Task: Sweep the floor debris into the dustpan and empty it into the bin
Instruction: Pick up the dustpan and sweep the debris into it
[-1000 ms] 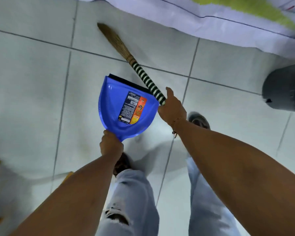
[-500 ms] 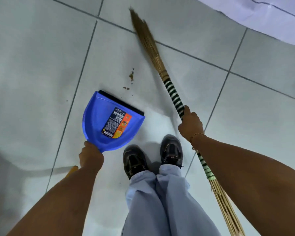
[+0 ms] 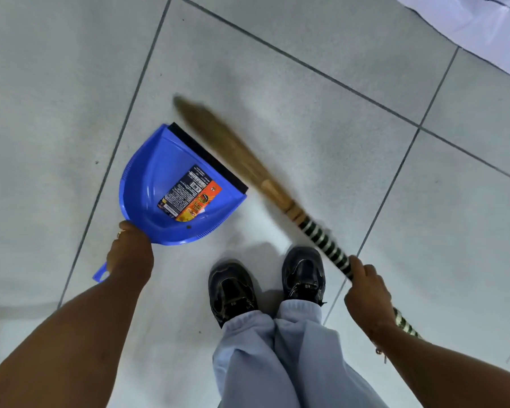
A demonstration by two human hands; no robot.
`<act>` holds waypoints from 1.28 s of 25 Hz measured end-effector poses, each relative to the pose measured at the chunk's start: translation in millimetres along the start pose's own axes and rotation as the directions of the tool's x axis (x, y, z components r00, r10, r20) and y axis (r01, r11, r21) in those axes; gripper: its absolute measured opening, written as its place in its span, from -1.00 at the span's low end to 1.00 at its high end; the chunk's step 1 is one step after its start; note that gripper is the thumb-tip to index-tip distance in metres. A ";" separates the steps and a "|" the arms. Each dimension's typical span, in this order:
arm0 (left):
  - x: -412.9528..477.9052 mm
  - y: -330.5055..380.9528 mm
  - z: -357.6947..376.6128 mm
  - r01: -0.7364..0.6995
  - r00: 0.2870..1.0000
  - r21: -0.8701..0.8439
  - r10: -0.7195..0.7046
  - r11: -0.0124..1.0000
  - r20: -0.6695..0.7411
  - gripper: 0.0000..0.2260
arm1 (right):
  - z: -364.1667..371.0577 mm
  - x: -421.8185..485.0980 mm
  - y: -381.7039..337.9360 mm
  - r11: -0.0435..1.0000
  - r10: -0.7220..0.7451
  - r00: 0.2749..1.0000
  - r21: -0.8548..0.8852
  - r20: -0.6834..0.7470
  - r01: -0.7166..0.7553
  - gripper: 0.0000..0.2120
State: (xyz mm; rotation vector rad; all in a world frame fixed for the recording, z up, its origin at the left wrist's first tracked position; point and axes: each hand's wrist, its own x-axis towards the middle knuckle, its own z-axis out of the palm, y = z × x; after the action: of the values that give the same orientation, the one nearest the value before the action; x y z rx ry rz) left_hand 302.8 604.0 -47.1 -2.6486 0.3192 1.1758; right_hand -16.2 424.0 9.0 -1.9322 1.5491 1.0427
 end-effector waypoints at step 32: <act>-272.9 179.1 -217.6 -0.196 0.976 -0.071 0.187 0.978 -0.114 -0.67 | -232.6 -128.1 98.0 0.916 0.045 0.968 0.396 -0.249 0.059 -0.33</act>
State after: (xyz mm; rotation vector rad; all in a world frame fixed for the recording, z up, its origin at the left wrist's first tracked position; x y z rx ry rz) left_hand 224.7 399.3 278.3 -2.8108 0.5696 1.1251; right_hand -56.3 304.6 262.5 -1.8231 1.7293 0.4320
